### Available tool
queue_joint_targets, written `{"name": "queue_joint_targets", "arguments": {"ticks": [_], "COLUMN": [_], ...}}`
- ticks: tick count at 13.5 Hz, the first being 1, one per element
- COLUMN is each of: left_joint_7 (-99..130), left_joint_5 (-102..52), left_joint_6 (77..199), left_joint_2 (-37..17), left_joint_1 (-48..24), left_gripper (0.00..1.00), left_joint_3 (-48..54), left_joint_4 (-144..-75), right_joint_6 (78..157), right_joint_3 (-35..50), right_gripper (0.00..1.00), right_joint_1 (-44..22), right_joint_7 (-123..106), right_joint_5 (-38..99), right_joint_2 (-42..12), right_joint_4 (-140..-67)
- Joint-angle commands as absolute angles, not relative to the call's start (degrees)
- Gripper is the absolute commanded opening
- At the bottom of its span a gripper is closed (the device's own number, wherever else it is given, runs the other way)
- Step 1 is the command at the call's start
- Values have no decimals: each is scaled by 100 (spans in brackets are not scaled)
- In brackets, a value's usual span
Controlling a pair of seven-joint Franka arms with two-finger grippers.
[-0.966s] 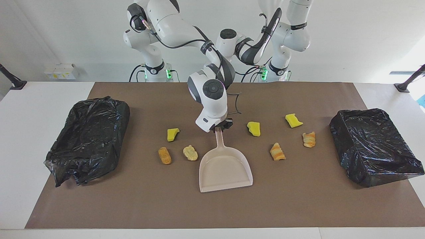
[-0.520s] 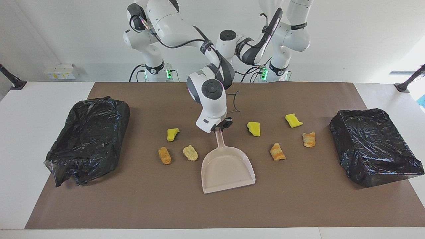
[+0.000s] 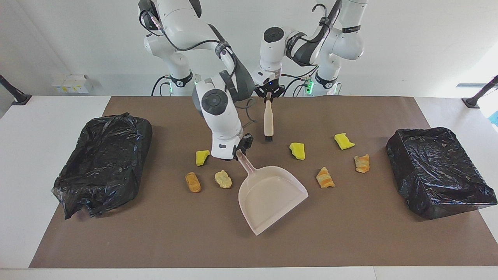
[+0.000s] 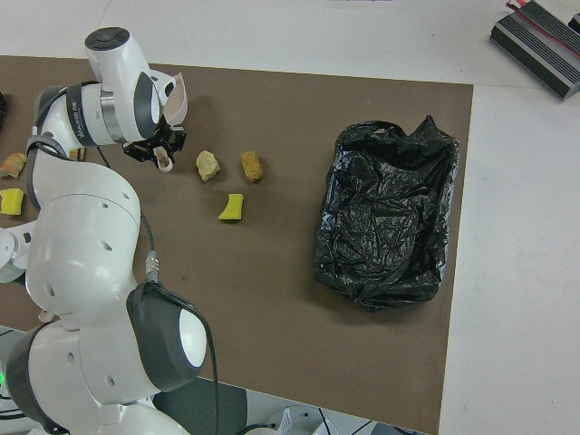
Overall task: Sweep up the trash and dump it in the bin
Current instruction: 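Grasp the dustpan with the right gripper while the left gripper grasps the brush, then sweep the bread and sponge pieces toward the dustpan with the left gripper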
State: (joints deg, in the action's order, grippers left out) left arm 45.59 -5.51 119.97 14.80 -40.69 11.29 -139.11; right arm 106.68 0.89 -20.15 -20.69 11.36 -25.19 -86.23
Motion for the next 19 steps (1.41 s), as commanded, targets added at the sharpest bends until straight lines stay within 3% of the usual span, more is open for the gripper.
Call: {"name": "queue_joint_targets", "arguments": {"ticks": [1,8,11,13,19], "left_joint_7": [4518,2877,2139,1540,1002], "left_joint_5": [-492,51,290,290,932], "left_joint_6": [11340,11074,11135,11415,11829], "left_joint_2": [1898,1346,906,774,431], "left_joint_1": [-3491,-1243,-232,401,1247], "left_gripper": [0,0,0,0,0], "left_joint_3": [1143,1160,1160,1160,1160], "left_joint_4": [-13861,-13132,-12666,-12709,-12840], "right_joint_6": [10433,10467,10520,10696,11373], "right_joint_3": [158,202,202,202,202], "right_gripper": [0,0,0,0,0], "right_joint_1": [-1478,-1818,-1855,-1898,-2100], "right_joint_7": [-3580,-5448,-5615,-5853,-5951], "right_joint_5": [907,-719,-782,-791,-721], "right_joint_2": [-2320,-2382,-2382,-2373,-2303], "right_joint_4": [-8789,-9114,-9202,-9386,-9835]}}
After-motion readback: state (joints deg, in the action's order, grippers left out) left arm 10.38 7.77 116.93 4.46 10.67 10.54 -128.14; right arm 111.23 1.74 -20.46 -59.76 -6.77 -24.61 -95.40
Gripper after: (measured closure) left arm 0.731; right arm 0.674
